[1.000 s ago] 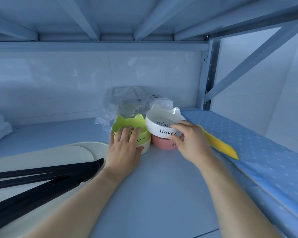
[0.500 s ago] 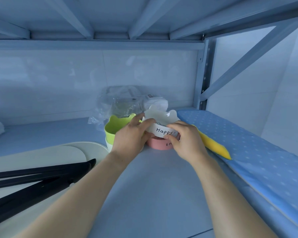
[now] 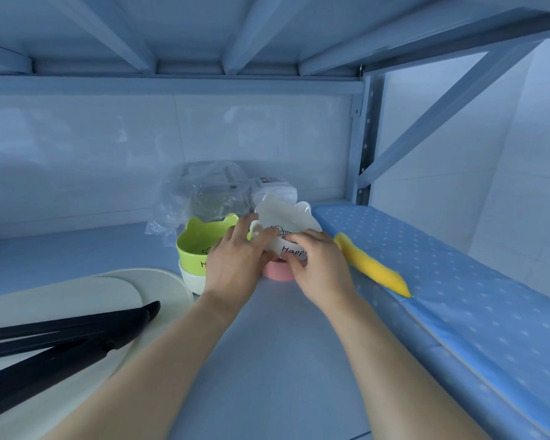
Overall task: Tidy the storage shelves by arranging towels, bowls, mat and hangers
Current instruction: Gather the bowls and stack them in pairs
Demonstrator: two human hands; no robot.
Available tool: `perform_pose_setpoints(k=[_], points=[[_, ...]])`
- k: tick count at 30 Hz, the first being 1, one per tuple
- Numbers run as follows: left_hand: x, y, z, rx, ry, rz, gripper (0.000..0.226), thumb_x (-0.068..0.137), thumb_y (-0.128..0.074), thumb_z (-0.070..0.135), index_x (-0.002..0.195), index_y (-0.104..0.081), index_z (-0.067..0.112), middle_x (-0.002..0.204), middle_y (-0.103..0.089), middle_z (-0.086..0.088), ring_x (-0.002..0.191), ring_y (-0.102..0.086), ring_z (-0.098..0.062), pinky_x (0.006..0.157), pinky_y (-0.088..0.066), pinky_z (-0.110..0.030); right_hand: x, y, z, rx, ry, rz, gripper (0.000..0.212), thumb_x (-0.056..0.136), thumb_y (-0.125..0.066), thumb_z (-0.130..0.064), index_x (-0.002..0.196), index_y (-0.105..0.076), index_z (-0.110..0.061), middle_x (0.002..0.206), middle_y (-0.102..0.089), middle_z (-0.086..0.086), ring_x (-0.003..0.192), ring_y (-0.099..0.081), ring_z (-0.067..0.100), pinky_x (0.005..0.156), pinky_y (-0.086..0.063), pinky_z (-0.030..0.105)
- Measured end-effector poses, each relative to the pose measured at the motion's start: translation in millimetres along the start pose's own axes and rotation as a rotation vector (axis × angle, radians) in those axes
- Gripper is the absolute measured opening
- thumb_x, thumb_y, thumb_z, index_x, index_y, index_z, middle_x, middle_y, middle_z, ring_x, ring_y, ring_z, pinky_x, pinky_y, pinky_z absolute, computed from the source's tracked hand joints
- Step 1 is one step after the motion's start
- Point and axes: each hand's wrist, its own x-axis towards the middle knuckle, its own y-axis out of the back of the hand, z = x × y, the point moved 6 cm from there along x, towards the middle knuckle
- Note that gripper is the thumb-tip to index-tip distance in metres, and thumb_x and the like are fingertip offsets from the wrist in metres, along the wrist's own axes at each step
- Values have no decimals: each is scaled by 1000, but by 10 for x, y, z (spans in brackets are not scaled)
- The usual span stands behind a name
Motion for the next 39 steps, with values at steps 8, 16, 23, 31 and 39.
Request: perform_pose_setpoints(k=[8,16,23,31,39], points=[[-77,43,-188,45,54,-27,63,76,-70,39,134,-45,34,128,-55,2,116,-52,-27,102,-34,-57,11,-10,84,-12,9,53,27,79,-63,2,103,-70,-6,93,-70,9,88,-60,31,72,-38,22],[-358,135,-605,29,166,-44,44,77,-71,38,117,-57,25,109,-63,1,107,-54,-29,100,-36,-53,4,-94,67,-103,54,-15,25,82,-61,1,105,-69,-3,98,-69,11,99,-56,32,78,-38,27],[-382,147,-543,51,58,88,35,68,-80,27,98,-66,17,86,-68,-3,86,-60,-33,76,-48,-41,-6,-115,42,-131,48,-20,25,84,-60,-1,107,-69,-5,101,-66,11,99,-55,32,80,-42,31],[-393,162,-505,50,23,110,33,70,-78,23,99,-65,15,84,-65,-5,82,-58,-34,76,-49,-42,3,-144,80,-152,-16,-6,31,73,-74,-12,104,-68,-9,105,-61,5,100,-55,27,81,-38,24],[-407,176,-513,8,21,120,39,64,-82,20,100,-66,16,86,-67,-3,85,-59,-34,73,-51,-39,-15,-180,64,-193,-31,-27,32,74,-74,-12,105,-65,-8,107,-60,7,103,-52,29,82,-44,34]])
